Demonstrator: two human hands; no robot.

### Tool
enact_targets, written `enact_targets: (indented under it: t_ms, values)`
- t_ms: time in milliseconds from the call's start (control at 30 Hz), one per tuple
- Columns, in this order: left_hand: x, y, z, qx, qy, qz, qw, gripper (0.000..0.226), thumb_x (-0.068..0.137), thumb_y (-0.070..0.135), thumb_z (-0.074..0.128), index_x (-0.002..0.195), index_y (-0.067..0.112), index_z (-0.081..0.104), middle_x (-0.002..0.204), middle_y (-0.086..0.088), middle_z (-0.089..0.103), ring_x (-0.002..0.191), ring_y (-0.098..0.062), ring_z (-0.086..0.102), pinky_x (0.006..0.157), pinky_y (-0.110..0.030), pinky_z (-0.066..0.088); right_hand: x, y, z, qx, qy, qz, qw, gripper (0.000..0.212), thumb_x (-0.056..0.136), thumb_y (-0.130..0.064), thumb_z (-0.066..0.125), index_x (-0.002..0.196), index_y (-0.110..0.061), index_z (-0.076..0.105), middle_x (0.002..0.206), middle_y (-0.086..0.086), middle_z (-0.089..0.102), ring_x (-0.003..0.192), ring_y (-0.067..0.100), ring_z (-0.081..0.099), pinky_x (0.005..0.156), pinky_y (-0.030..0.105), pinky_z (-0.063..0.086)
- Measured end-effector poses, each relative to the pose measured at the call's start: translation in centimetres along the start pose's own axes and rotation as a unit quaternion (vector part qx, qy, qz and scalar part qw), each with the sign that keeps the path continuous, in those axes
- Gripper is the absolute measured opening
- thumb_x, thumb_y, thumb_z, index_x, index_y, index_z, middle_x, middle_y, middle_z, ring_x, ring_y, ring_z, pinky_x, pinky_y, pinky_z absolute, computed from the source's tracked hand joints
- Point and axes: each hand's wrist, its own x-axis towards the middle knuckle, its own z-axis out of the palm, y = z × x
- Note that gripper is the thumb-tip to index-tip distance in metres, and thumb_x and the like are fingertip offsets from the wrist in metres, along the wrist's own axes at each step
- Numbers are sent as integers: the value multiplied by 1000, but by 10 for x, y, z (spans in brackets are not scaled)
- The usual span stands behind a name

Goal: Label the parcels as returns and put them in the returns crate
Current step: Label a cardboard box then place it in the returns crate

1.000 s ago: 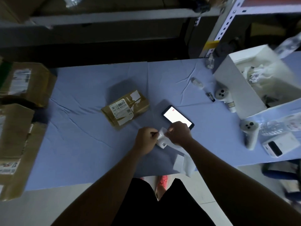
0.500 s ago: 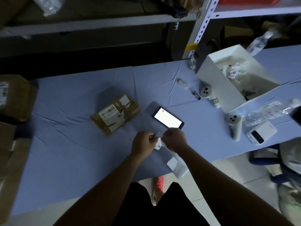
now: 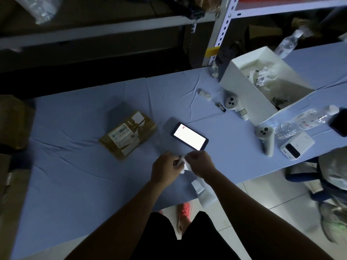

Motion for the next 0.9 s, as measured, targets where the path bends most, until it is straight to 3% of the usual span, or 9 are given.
enact_targets:
  t_ms: [100, 200, 333, 467, 733, 900]
  values:
    - [2, 0, 3, -22, 5, -18, 1000, 33, 90, 33, 66, 66, 16, 50, 70, 6, 50, 65, -9, 49, 51, -16, 30, 2, 1, -1, 9, -7, -2, 1000, 22, 96, -26, 59, 98, -12, 76, 99, 2, 74, 91, 18, 66, 86, 36, 55]
    - [4, -2, 7, -57, -2, -57, 997, 27, 88, 33, 66, 73, 10, 67, 76, -1, 64, 69, -14, 59, 58, -27, 48, 2, 3, -2, 12, -8, -6, 1000, 21, 98, -24, 59, 102, -12, 76, 102, 1, 73, 94, 18, 66, 85, 33, 53]
    - [4, -1, 7, -121, 4, -128, 984, 20, 84, 28, 71, 76, 10, 74, 75, 0, 71, 69, -10, 63, 55, -15, 41, 1, 3, 0, 14, -3, -23, 1000, 20, 97, -21, 60, 103, -11, 77, 103, 3, 74, 93, 18, 66, 85, 32, 53]
    - [5, 5, 6, -233, 14, -225, 946, 9, 79, 21, 75, 79, 13, 80, 72, 7, 75, 67, -3, 70, 58, -15, 51, 2, 2, 2, -1, 3, -37, 999, 20, 98, -17, 58, 102, -10, 76, 102, 4, 73, 91, 19, 65, 82, 30, 51]
    - [3, 19, 0, -394, 8, -286, 873, 10, 80, 0, 75, 89, 1, 78, 67, 7, 73, 57, -2, 68, 50, -12, 48, 4, 6, -3, -15, -14, -37, 999, 21, 98, -17, 55, 99, -11, 75, 100, 3, 73, 90, 18, 64, 80, 29, 50]
    - [4, 21, -2, -389, 11, -294, 873, 6, 82, 0, 72, 77, -1, 75, 57, 5, 67, 47, 1, 60, 46, -11, 44, 5, 6, -4, -24, -18, -39, 999, 22, 98, -15, 54, 102, -10, 75, 102, 3, 72, 94, 19, 64, 85, 32, 52]
